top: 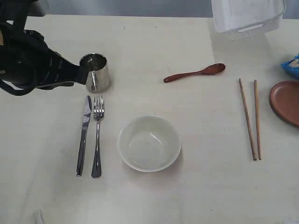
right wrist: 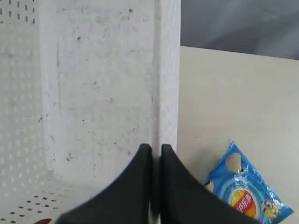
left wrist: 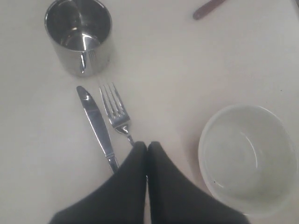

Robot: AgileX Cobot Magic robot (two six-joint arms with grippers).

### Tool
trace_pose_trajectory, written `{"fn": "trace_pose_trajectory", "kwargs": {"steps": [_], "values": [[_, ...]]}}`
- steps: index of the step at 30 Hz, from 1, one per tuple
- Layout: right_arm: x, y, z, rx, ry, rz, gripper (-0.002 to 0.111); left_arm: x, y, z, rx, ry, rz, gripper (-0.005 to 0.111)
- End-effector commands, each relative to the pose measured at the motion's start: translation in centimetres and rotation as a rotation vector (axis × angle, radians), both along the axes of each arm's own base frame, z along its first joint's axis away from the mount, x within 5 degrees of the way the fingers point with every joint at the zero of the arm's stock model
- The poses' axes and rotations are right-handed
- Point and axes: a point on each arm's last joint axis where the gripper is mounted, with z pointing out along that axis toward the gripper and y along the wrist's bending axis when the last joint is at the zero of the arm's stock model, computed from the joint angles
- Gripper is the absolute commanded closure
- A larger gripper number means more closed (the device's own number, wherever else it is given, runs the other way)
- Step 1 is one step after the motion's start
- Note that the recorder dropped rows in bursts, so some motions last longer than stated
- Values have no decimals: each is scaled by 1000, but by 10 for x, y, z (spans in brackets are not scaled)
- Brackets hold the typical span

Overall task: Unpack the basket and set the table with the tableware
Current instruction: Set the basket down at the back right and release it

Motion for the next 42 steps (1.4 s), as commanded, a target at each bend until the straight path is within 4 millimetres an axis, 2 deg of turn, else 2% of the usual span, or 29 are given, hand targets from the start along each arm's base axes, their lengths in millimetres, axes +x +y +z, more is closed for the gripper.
{"fn": "trace_pose_trajectory", "kwargs": {"steps": [1,5,10,15,19,20,24,27,31,37,38,39,41,42], "values": [[33,-31,-13,149,104,44,109,-2,0,2,-11,0,1,107],[56,-60,-41,380,204,28,109,-1,0,2,-13,-3,2,107],[70,-73,-75,367,273,43,109,-1,0,3,-17,-9,2,107],[77,-73,-87,381,300,43,109,-1,0,3,-16,-9,1,107],[78,-74,-88,372,291,39,107,-1,0,3,-18,-13,1,107],[79,-74,-88,370,286,34,103,-1,0,3,-18,-13,1,107],[78,-77,-88,355,285,8,74,-1,0,3,-17,-14,1,107],[78,-79,-88,344,284,-19,59,-1,0,3,-17,-14,1,107],[77,-79,-75,332,248,-16,60,0,0,3,-18,-17,1,107],[66,-77,-27,332,171,2,60,0,0,3,-18,-20,1,107],[62,-76,-20,340,170,0,62,0,0,3,-18,-20,1,107],[58,-75,-13,350,175,-1,69,0,0,3,-18,-20,1,107],[49,-74,2,349,181,5,91,0,0,3,-15,-21,-3,107],[43,-71,10,352,185,16,107,0,0,3,-14,-22,-5,107]]}}
